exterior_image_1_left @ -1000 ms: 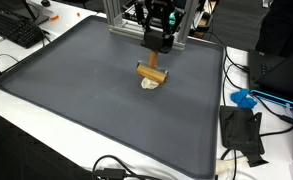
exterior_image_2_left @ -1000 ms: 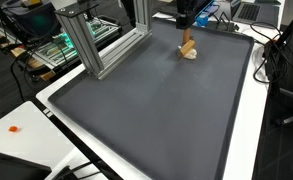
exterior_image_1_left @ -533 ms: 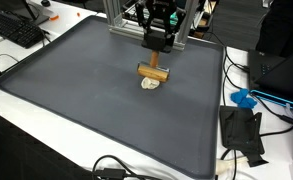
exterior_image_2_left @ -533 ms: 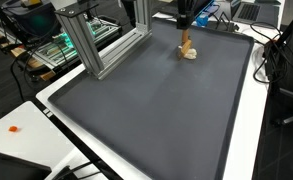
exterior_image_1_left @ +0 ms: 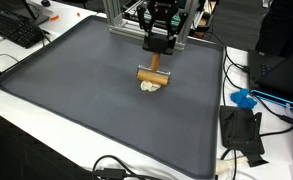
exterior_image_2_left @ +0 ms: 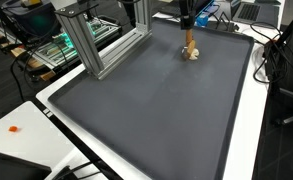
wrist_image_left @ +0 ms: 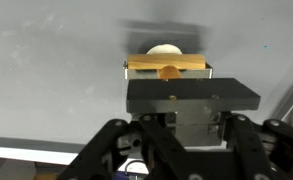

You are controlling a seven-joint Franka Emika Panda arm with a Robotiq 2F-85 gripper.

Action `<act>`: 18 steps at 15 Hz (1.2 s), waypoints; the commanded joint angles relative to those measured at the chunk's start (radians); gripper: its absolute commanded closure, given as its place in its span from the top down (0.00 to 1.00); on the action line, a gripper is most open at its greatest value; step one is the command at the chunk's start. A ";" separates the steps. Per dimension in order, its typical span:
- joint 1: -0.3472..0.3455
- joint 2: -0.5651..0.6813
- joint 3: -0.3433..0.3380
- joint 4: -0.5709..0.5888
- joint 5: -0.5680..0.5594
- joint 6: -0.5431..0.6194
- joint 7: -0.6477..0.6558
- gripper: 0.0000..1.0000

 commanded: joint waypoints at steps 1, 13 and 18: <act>0.008 0.046 0.009 -0.048 0.027 0.120 -0.031 0.29; 0.011 0.092 0.003 -0.071 0.000 0.282 0.018 0.29; 0.013 0.100 0.001 -0.071 -0.006 0.272 0.018 0.29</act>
